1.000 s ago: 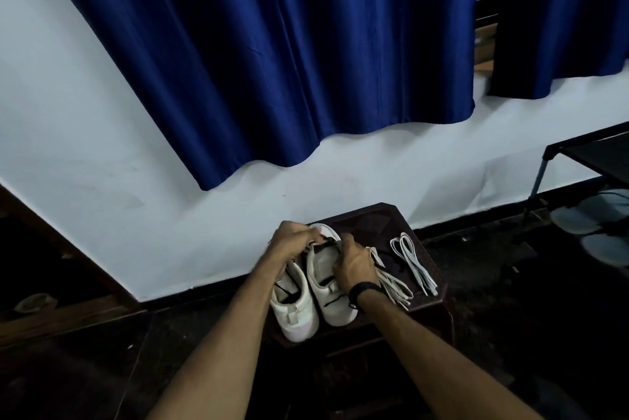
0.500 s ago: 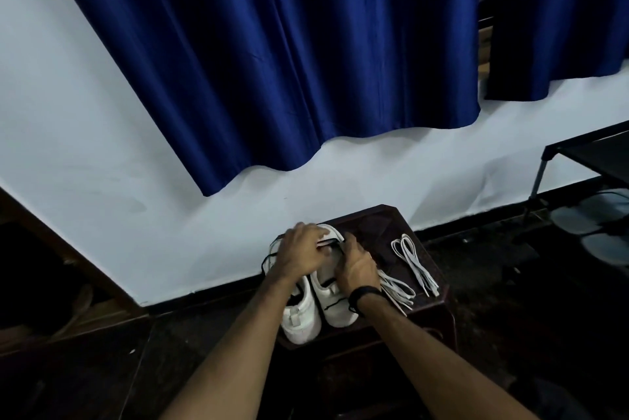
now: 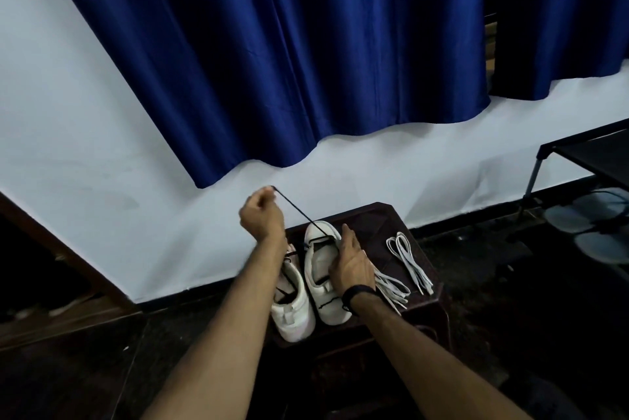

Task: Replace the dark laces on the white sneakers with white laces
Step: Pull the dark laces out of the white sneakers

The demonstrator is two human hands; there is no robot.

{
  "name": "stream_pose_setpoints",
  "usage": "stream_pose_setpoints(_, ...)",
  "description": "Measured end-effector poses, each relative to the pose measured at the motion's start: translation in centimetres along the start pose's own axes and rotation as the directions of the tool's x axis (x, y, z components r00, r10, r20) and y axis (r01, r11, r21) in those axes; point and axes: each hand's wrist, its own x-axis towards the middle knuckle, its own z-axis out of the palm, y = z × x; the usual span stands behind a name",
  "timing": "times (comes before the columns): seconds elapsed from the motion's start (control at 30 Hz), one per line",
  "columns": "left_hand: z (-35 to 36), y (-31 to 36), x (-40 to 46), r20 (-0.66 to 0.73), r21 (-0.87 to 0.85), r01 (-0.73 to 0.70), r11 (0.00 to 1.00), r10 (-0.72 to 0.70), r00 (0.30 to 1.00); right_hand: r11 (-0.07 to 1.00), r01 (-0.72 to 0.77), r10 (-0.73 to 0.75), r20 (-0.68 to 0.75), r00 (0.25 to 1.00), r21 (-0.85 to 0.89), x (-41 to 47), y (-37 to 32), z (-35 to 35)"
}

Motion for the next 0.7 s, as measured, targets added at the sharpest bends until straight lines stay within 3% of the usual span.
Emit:
stream_pose_setpoints(0.07, -0.9, 1.3, 1.3, -0.103, -0.031, 0.139, 0.99, -0.141, 0.985, 0.999, 0.016, -0.014, -0.046, 0.999, 0.038, -0.1, -0.1, 0.0)
stream_pose_setpoints(0.13, -2.0, 0.9, 1.5, -0.108, 0.328, 0.158, 0.931, -0.129, 0.986, 0.999, 0.011, -0.007, -0.083, 0.997, 0.047, -0.3, -0.3, -0.2)
stream_pose_setpoints(0.2, -2.8, -0.4, 0.6, 0.035, 0.702, -0.038, 0.711, 0.018, 0.999, 0.999, 0.003, 0.0, -0.092, 0.996, 0.034, -0.5, -0.5, -0.3)
stream_pose_setpoints(0.23, -2.8, -1.2, 0.1, 0.183, 0.756, -0.211, 0.62, 0.109, 0.977, 0.999, -0.001, 0.004, -0.095, 0.995, 0.035, -0.6, -0.6, -0.3)
stream_pose_setpoints(0.27, -2.5, -1.9, -0.5, 0.36, 0.728, -0.385, 0.567, 0.162, 0.919, 0.999, -0.002, 0.006, -0.1, 0.995, 0.039, -0.6, -0.6, -0.3)
stream_pose_setpoints(0.33, -1.5, -2.9, -1.7, 0.69, 0.562, -0.622, 0.545, 0.106, 0.716, 0.999, -0.006, 0.011, -0.102, 0.995, 0.048, -0.6, -0.6, -0.2)
stream_pose_setpoints(0.4, -0.8, -3.5, -2.8, 0.861, 0.458, -0.742, 0.489, -0.034, 0.508, 0.998, 0.006, 0.001, -0.109, 0.994, 0.066, -0.5, -0.5, -0.1)
stream_pose_setpoints(0.43, -0.6, -3.9, -3.1, 0.887, 0.436, -0.794, 0.423, -0.052, 0.459, 0.998, 0.016, -0.009, -0.111, 0.994, 0.066, -0.5, -0.4, -0.1)
stream_pose_setpoints(0.57, -0.2, -4.6, -3.4, 0.859, 0.484, -0.841, 0.241, 0.052, 0.509, 0.999, 0.018, -0.015, -0.109, 0.994, 0.028, -0.3, 0.0, 0.3)
stream_pose_setpoints(0.7, -0.3, -4.2, -3.3, 0.832, 0.424, -0.885, 0.193, 0.302, 0.465, 0.999, 0.018, -0.015, -0.107, 0.994, 0.027, -0.1, 0.1, 0.6)
